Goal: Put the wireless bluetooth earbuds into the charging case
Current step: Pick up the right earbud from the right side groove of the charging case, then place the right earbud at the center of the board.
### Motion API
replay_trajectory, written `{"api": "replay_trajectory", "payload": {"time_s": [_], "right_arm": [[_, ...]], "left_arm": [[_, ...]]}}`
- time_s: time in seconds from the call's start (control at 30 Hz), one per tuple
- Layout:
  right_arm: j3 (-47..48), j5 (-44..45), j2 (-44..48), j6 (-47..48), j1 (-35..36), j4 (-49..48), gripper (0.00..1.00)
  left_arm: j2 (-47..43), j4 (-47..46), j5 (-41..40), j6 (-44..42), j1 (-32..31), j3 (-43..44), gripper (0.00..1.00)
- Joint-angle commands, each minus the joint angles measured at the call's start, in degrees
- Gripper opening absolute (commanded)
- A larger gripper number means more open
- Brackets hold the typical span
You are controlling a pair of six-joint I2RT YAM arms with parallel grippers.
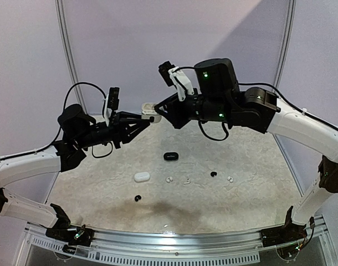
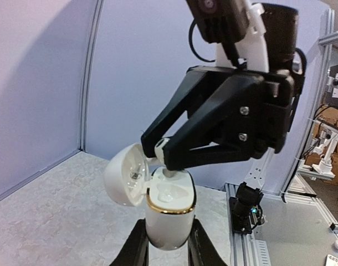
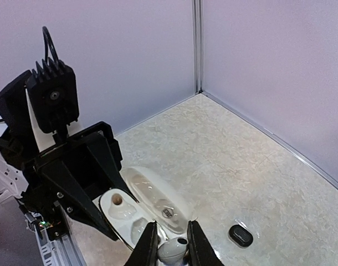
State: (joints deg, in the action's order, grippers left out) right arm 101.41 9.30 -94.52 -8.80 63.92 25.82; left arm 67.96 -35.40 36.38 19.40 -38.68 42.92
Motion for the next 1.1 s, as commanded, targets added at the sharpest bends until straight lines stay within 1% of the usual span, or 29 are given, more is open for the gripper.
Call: {"api": "replay_trajectory", "payload": {"time_s": [0.0,0.07,0.17,0.37,0.47,0.63,0.9,1.07], "right_arm": [[-6.03,-12.43,4.74,-1.57,-3.28,-5.47,0.11],[-8.14,-16.72,6.41,-2.5,-4.22,-9.48,0.11],[-7.83,-21.04,6.58,-2.18,-4.37,-10.81,0.1],[-7.63,-24.24,8.84,-0.98,-4.87,-12.41,0.1],[-7.93,-26.57,10.8,-0.96,-5.03,-14.13,0.1],[-7.01,-35.35,10.24,-1.97,-5.01,-16.48,0.1],[-5.8,-44.05,8.62,-1.58,-5.06,-15.31,0.09],[-1.53,-43.98,5.79,0.71,-5.03,-6.41,0.08]], "left_arm": [[0.2,-6.02,8.44,1.14,0.86,0.15,0.0],[0.62,-7.24,10.86,1.98,0.88,0.23,0.0],[1.26,-7.88,12.45,3.03,0.88,0.5,0.0],[1.23,-7.84,12.66,3.35,0.88,0.51,0.0],[1.17,-8.07,12.88,2.7,0.78,0.5,0.0],[1.25,-9.1,14.67,0.05,0.29,1.01,0.0],[1.01,-8.37,16.05,2.9,0.14,1.67,0.0],[0.95,-8.51,19.41,0.88,-0.5,1.72,0.0]]}}
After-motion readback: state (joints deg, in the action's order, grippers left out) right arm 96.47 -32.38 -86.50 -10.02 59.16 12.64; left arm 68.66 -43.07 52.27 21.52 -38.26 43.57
